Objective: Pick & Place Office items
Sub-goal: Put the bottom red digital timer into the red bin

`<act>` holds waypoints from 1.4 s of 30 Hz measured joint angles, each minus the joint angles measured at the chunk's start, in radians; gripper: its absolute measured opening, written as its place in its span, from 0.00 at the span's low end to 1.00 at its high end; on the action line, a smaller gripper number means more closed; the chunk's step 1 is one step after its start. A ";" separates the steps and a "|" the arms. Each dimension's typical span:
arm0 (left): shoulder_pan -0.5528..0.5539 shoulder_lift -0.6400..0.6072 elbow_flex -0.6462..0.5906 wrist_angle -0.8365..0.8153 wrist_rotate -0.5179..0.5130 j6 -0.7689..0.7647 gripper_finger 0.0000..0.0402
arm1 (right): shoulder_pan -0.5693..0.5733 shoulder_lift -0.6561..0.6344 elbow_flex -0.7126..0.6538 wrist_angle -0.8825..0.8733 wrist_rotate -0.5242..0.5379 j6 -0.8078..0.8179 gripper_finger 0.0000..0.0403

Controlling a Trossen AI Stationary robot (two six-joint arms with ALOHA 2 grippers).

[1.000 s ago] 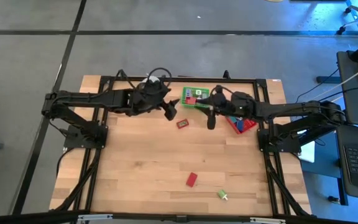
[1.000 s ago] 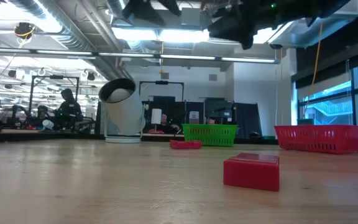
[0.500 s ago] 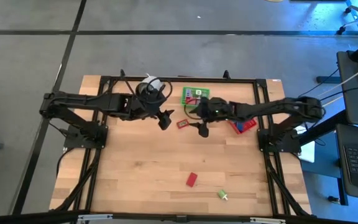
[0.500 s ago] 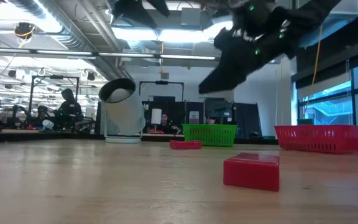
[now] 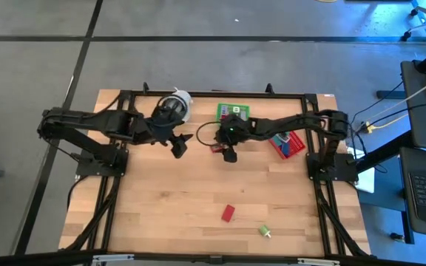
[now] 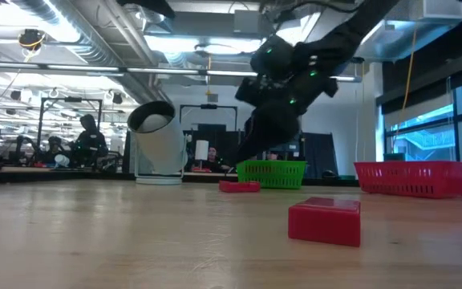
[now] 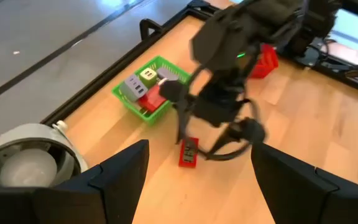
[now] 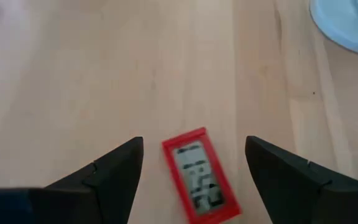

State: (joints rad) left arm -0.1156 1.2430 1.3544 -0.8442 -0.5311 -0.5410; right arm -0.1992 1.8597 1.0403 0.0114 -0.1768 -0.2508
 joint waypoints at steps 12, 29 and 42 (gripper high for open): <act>-0.090 -0.067 0.000 -0.060 -0.038 -0.003 0.69 | -0.082 0.144 0.139 -0.170 -0.082 0.005 0.70; -0.107 -0.066 0.000 -0.059 -0.159 0.030 0.69 | -0.053 0.139 0.151 -0.190 -0.190 0.015 0.70; -0.086 -0.065 0.000 -0.059 -0.268 0.031 0.69 | -0.021 0.140 0.258 -0.235 -0.111 -0.100 0.70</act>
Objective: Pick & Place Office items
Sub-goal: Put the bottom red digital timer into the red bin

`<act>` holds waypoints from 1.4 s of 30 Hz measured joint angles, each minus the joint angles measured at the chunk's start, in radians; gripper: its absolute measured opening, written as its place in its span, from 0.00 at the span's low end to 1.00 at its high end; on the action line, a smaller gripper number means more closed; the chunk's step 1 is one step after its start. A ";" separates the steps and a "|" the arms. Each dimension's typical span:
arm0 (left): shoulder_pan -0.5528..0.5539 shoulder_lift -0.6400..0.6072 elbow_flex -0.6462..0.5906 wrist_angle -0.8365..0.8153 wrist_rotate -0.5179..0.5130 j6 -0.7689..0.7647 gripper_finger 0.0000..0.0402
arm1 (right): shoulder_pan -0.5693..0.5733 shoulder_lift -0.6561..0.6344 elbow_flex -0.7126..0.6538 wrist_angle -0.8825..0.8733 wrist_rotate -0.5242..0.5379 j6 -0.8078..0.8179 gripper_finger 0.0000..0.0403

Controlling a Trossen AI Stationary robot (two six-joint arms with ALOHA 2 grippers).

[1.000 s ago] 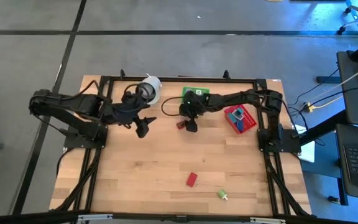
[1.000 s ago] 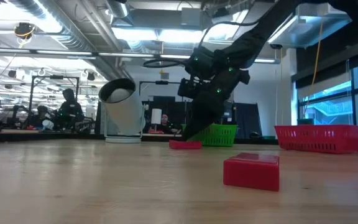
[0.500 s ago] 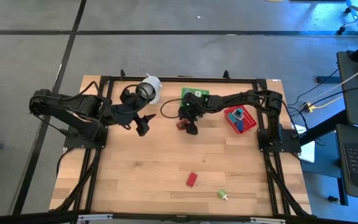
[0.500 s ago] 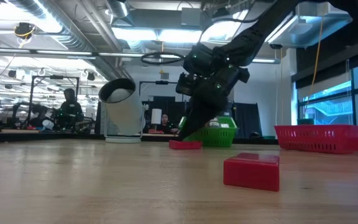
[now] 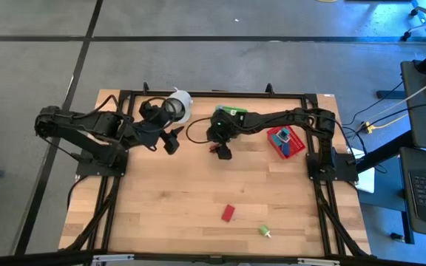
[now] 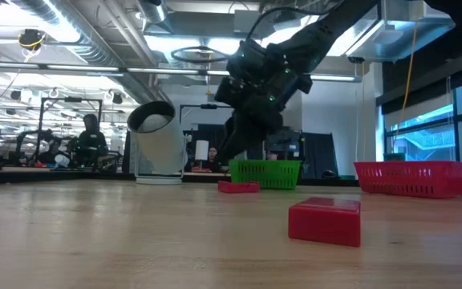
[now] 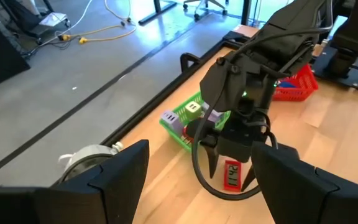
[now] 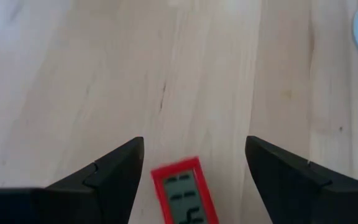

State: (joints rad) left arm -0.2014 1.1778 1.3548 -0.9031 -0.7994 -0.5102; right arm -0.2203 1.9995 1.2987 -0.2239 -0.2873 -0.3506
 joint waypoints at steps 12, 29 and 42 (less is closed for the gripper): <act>0.001 0.000 0.000 -0.043 0.004 -0.013 0.69 | -0.001 0.022 0.000 -0.108 0.009 -0.155 0.70; 0.001 0.000 0.000 -0.047 0.008 -0.027 0.69 | 0.003 0.071 0.003 -0.144 0.085 -0.154 0.64; 0.001 0.000 0.000 -0.048 0.005 -0.008 0.69 | 0.020 0.033 -0.003 -0.156 0.135 -0.038 0.37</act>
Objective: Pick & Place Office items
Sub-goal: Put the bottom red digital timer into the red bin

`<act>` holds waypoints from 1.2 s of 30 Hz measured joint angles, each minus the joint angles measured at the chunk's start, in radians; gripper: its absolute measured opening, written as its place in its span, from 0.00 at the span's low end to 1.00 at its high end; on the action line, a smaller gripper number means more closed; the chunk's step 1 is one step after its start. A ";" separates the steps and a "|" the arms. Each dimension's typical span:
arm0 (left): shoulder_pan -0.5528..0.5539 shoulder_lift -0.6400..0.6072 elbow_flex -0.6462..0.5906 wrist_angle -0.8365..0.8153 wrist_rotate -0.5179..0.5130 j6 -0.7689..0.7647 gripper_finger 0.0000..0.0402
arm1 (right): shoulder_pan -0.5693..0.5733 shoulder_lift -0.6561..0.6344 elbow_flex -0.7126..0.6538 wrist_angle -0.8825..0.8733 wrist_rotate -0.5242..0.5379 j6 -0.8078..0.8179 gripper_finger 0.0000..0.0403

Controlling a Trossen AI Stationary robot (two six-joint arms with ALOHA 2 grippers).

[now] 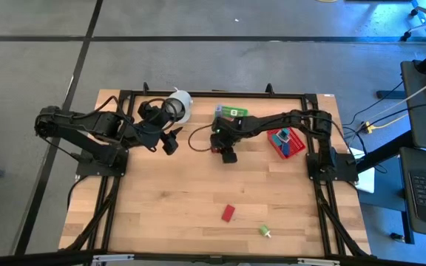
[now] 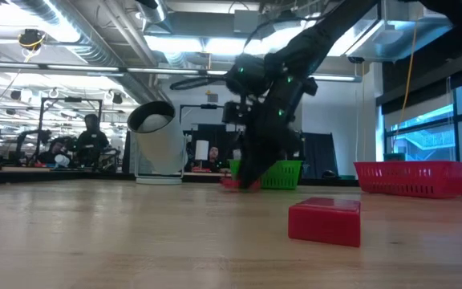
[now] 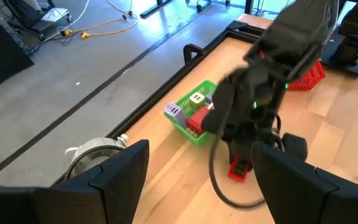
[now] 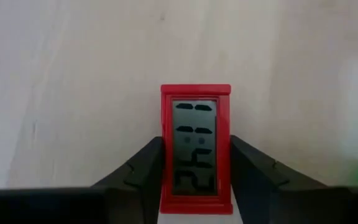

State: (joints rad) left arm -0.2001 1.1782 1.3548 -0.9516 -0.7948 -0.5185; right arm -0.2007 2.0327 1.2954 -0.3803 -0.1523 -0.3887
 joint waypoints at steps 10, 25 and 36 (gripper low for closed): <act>0.000 0.000 0.000 0.000 -0.067 0.019 0.69 | -0.007 -0.259 0.001 0.020 0.182 0.152 0.39; 0.000 0.000 0.000 0.005 -0.461 0.035 0.69 | 0.096 -0.624 0.003 0.306 0.590 0.221 0.39; 0.068 0.000 0.000 0.008 -0.502 -0.014 0.69 | 0.191 -0.659 0.003 0.363 0.785 0.067 0.39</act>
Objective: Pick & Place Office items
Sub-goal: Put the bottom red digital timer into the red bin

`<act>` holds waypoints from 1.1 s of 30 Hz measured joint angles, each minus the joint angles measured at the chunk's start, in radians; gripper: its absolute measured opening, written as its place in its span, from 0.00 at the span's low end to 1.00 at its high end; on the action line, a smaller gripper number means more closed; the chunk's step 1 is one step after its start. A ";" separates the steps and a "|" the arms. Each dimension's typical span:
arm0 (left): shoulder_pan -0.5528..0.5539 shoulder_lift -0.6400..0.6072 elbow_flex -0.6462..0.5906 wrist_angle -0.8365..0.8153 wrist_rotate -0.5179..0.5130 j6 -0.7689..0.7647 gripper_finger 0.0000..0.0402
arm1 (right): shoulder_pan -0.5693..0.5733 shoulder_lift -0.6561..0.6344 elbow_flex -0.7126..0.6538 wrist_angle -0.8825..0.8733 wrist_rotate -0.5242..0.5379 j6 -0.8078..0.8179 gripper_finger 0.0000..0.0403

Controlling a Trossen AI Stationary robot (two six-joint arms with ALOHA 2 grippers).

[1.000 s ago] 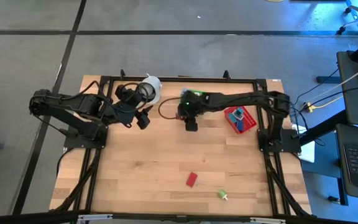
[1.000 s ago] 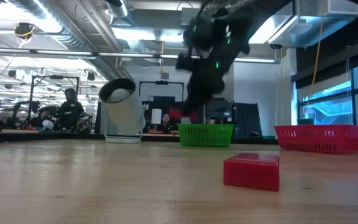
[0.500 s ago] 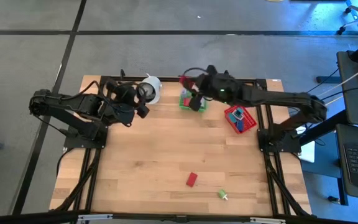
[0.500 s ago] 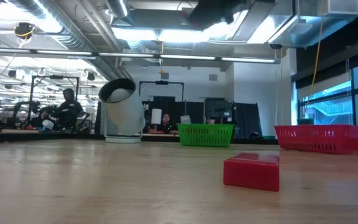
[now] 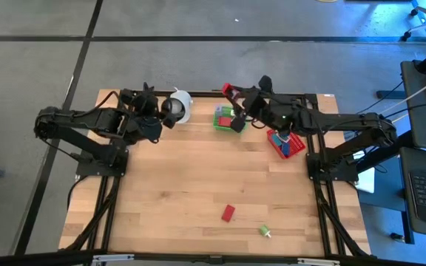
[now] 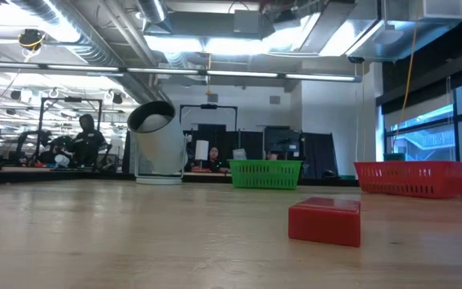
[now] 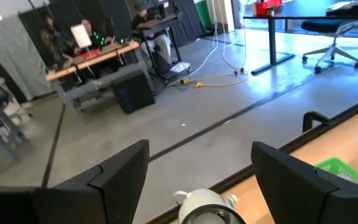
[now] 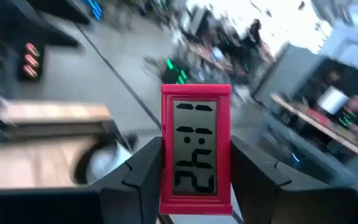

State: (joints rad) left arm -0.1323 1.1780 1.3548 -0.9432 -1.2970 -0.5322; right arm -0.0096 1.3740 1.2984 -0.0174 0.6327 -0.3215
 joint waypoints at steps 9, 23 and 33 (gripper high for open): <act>0.056 0.005 0.000 0.000 0.091 -0.031 0.69 | -0.039 -0.009 0.000 -0.679 0.045 0.478 0.39; 0.119 0.048 0.000 0.001 0.114 -0.031 0.69 | -0.100 -0.031 -0.383 -1.031 -0.140 1.087 0.39; 0.131 0.088 0.000 0.004 0.147 0.003 0.69 | -0.113 -0.031 -0.598 -1.006 -0.244 1.361 0.39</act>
State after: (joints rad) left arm -0.0017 1.2659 1.3544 -0.9387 -1.1497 -0.5293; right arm -0.1226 1.3430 0.7003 -1.0236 0.3885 1.0394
